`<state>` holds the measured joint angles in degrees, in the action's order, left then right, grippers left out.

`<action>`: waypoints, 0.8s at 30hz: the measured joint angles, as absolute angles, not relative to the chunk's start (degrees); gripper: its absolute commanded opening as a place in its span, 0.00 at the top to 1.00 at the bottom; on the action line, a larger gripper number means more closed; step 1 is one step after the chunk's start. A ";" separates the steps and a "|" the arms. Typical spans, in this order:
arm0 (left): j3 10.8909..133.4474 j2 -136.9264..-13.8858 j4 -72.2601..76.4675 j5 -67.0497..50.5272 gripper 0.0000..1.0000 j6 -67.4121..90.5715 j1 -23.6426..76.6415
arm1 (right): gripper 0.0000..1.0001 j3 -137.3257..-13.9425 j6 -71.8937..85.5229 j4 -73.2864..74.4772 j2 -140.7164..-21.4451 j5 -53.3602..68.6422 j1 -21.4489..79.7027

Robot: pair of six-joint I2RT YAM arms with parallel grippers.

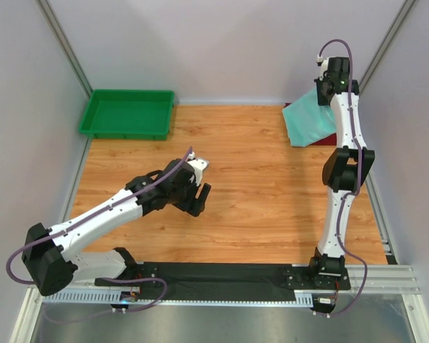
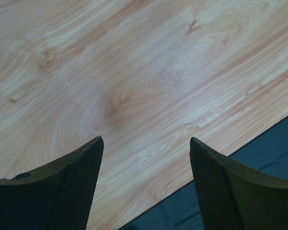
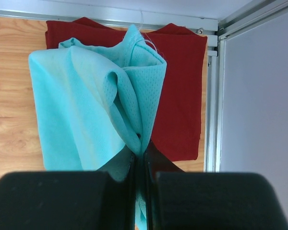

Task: Fold and stack the t-shirts
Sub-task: Neatly place the folded tshirt to the corner

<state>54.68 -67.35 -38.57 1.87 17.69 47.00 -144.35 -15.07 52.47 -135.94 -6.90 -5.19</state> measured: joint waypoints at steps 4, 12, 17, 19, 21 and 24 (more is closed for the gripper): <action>54.96 -68.47 -38.81 1.52 0.21 17.74 46.83 | 1.00 -144.51 -15.03 51.11 -136.66 -6.57 -6.28; 56.97 -71.07 -39.88 1.02 0.21 17.96 46.68 | 1.00 -144.44 -14.81 48.47 -138.32 -6.00 -8.78; 58.26 -72.79 -39.97 0.54 0.21 18.15 46.57 | 1.00 -144.44 -14.41 47.22 -139.55 -5.26 -9.74; 58.65 -73.54 -40.07 0.34 0.21 18.17 46.50 | 1.00 -144.44 -14.31 46.85 -140.18 -4.95 -10.07; 58.94 -74.19 -40.10 0.23 0.21 18.17 46.46 | 1.00 -144.44 -14.20 46.41 -140.64 -4.86 -10.31; 59.53 -75.20 -40.27 0.03 0.21 18.17 46.46 | 1.00 -144.42 -14.15 45.84 -141.51 -4.86 -10.59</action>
